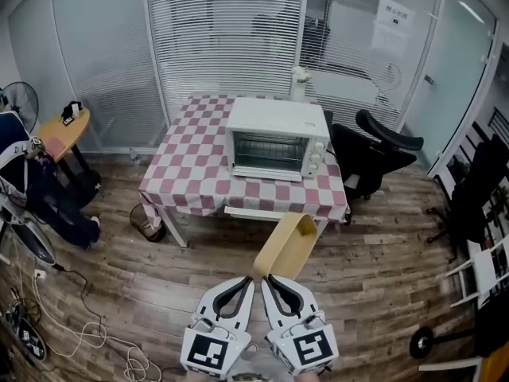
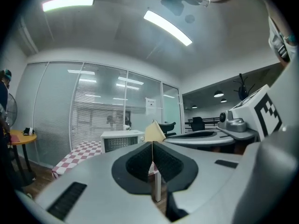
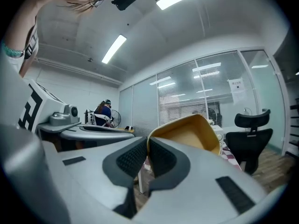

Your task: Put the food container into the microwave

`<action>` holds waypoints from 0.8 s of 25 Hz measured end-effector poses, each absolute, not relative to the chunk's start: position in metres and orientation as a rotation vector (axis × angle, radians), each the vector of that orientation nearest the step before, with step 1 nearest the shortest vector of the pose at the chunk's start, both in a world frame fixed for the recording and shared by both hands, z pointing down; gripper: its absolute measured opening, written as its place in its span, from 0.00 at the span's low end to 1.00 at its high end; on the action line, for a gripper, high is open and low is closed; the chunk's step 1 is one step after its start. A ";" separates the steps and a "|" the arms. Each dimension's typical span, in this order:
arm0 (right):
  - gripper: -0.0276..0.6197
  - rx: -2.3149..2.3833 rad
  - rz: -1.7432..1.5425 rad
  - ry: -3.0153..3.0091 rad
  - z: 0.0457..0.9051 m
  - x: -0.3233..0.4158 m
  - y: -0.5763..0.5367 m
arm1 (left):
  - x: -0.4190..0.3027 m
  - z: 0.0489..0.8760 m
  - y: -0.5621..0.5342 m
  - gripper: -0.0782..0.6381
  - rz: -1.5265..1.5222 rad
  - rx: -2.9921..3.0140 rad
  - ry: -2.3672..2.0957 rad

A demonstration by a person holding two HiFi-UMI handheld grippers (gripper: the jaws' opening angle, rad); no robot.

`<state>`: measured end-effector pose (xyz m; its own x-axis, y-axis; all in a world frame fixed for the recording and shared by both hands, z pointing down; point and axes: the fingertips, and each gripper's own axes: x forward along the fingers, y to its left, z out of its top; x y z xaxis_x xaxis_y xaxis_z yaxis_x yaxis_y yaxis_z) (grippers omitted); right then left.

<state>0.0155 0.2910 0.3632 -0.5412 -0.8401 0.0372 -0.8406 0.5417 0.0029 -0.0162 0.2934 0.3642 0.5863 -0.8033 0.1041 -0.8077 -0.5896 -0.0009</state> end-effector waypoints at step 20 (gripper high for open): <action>0.06 1.562 -0.002 -2.613 0.367 0.013 0.108 | -0.019 0.366 0.104 0.13 0.128 2.836 -1.276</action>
<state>0.0134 0.1084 0.3671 -0.4702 -0.8787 0.0824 -0.8785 0.4749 0.0511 -0.0189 0.1035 0.3657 0.6603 -0.7459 0.0870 -0.7483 -0.6633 -0.0074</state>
